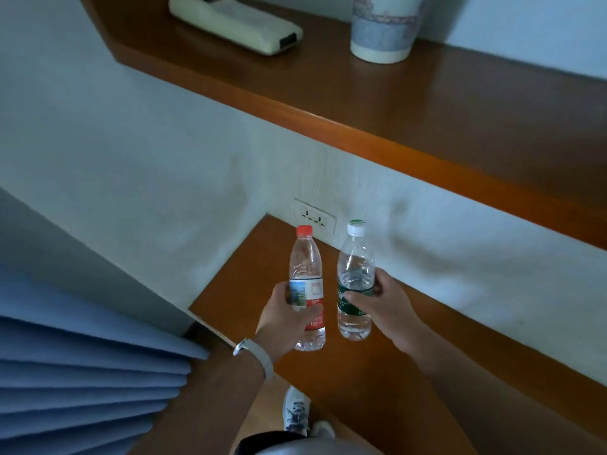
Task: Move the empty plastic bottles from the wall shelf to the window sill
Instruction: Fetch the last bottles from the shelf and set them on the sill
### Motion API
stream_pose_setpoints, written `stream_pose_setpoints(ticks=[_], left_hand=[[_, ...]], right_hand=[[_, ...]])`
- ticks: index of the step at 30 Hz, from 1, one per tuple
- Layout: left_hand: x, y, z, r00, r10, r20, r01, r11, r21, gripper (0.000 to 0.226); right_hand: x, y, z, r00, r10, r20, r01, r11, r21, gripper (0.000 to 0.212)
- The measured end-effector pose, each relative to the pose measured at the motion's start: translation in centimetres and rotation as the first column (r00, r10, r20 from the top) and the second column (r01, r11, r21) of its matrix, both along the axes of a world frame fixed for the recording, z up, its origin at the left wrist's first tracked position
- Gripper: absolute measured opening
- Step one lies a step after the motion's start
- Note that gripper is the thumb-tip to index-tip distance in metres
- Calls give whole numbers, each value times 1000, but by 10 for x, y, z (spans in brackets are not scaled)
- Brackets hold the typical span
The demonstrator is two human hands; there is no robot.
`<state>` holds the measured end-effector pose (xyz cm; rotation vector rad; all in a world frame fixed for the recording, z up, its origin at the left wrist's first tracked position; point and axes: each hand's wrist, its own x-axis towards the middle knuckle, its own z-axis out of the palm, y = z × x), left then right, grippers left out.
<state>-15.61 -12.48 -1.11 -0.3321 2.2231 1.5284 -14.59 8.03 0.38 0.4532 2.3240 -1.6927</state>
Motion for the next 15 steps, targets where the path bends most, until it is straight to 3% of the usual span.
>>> stream_pose_setpoints(ticks=[5, 15], left_hand=[[26, -11, 29, 986, 113, -124, -122, 991, -63, 56], [101, -58, 70, 912, 316, -263, -353, 930, -105, 58]], right_hand=[[14, -8, 16, 998, 47, -52, -51, 995, -89, 59], [45, -53, 25, 970, 226, -90, -243, 925, -293, 47]])
